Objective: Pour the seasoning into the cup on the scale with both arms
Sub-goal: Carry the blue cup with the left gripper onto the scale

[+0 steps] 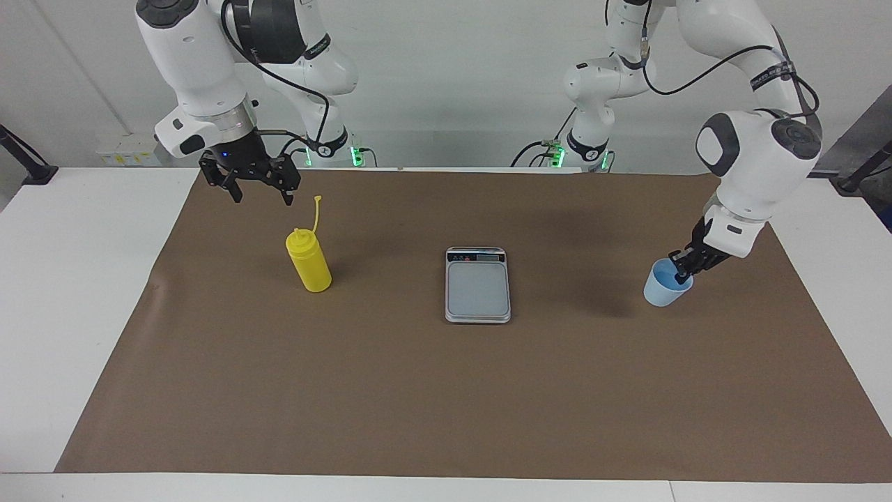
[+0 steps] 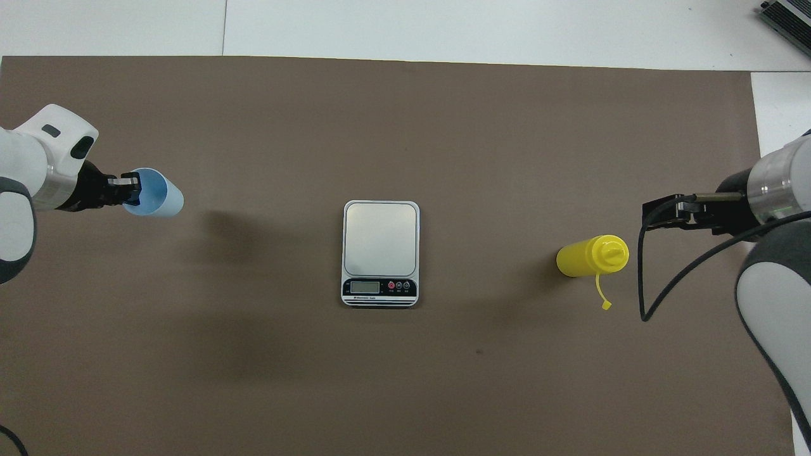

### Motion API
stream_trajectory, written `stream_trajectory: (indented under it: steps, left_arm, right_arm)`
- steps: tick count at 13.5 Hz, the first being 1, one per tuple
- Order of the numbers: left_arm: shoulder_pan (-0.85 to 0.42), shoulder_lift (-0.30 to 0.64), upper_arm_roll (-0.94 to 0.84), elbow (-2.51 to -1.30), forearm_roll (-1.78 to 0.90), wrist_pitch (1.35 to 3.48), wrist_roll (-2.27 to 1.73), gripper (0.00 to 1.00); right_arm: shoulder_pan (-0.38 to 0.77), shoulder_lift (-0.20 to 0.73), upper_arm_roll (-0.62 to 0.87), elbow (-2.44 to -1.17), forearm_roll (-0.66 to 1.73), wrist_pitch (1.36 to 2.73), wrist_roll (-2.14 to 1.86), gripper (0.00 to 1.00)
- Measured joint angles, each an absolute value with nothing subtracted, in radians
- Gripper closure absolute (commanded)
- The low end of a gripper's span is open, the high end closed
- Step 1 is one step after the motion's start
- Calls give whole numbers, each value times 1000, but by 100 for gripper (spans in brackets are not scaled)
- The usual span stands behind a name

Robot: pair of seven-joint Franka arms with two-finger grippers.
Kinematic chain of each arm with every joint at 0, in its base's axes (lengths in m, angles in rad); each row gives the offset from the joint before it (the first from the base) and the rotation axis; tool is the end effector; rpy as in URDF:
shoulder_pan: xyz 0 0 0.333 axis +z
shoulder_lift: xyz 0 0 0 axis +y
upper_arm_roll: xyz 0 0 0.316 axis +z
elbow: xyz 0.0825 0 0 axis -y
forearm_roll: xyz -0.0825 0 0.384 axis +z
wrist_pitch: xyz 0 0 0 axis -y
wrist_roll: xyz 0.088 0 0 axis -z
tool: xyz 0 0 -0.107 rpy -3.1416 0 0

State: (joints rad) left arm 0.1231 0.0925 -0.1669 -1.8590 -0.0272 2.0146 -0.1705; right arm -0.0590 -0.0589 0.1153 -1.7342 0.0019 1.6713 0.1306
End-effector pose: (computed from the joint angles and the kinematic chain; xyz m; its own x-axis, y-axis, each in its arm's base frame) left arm 0.5924 -0.0250 0.4735 0.9886 0.1395 0.0562 0.1367 -0.9893 0.0509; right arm 0.5410 0.0323 0.5877 0.9972 -0.0746 -0.0037 -0.0746 -0.9972 0.0054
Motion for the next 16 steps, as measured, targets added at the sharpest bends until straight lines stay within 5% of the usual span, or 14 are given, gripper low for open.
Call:
stream_trajectory:
  steps: [4,10,16]
  left_arm:
    - [-6,88,-174,-1765,-27,1926,-254,100]
    - [-271,138,-179,-1764,-17,1993,-538,100]
    - [-391,212,-178,-1774,-7,2065,-686,100]
  right_arm:
    - [-59,-59,115,-1734,2,1671,131,0]
    - [-59,-59,115,-1734,2,1671,131,0]
    - [-59,-59,115,-1736,2,1671,131,0]
